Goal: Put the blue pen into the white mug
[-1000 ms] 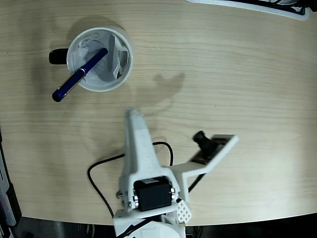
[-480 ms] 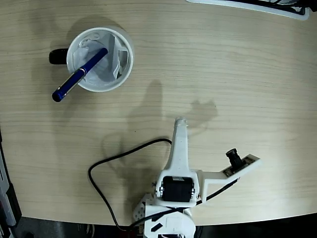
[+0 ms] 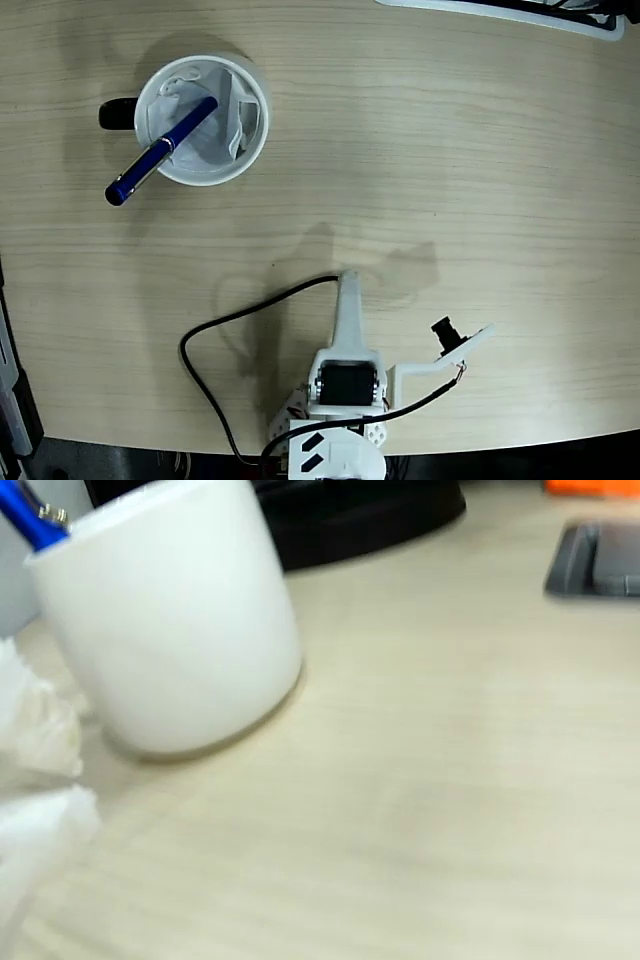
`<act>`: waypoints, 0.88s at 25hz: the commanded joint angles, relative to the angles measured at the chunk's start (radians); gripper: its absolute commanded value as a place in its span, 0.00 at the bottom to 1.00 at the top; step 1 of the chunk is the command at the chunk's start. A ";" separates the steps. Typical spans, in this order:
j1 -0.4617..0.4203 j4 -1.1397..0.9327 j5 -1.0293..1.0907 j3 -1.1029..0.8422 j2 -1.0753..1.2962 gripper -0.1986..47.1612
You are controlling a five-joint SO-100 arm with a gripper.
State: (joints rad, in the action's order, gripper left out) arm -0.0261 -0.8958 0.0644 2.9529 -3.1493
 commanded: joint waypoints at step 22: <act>-0.026 -0.324 -0.178 0.034 -0.221 0.01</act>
State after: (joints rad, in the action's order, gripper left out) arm -0.0399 -1.1796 -0.0951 2.9821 -3.3027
